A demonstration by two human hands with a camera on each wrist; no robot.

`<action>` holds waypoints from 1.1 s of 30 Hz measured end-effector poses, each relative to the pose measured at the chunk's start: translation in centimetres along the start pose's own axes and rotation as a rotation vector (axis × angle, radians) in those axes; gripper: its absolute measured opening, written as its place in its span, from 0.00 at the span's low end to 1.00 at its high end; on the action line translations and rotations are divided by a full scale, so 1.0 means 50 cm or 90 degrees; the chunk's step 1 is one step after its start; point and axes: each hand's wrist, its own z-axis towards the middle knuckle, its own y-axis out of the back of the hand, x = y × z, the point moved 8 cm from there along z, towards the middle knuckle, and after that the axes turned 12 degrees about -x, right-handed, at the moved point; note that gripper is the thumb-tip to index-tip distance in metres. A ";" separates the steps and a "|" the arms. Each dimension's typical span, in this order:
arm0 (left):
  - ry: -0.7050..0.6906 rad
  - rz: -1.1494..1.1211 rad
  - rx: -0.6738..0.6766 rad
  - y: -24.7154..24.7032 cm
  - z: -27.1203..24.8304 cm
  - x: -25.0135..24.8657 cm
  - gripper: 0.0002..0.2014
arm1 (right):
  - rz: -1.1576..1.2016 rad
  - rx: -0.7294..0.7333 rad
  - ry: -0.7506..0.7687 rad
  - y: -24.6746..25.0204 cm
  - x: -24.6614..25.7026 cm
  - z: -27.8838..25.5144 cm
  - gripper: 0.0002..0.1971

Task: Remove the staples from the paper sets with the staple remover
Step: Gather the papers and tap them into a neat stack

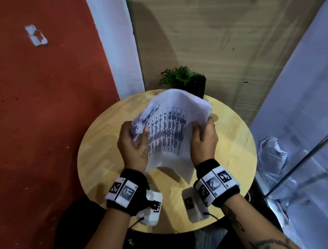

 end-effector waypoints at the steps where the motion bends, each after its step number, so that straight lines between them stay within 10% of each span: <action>1: 0.027 -0.010 -0.012 0.006 -0.012 0.011 0.09 | 0.021 0.005 -0.052 0.002 -0.013 -0.015 0.10; 10: 0.379 -0.115 0.010 0.027 -0.019 0.148 0.27 | 0.077 0.168 -0.352 -0.044 -0.193 -0.048 0.30; 21: 0.440 -0.056 0.096 0.016 -0.028 0.203 0.18 | 0.073 0.199 -0.394 -0.084 -0.260 -0.061 0.25; 27: 0.322 -0.120 0.045 0.024 0.023 0.127 0.46 | 0.152 0.142 -0.102 -0.063 -0.105 0.029 0.44; 33: 0.222 -0.166 -0.173 0.028 0.057 0.026 0.20 | 0.051 0.100 0.222 -0.033 0.035 0.042 0.41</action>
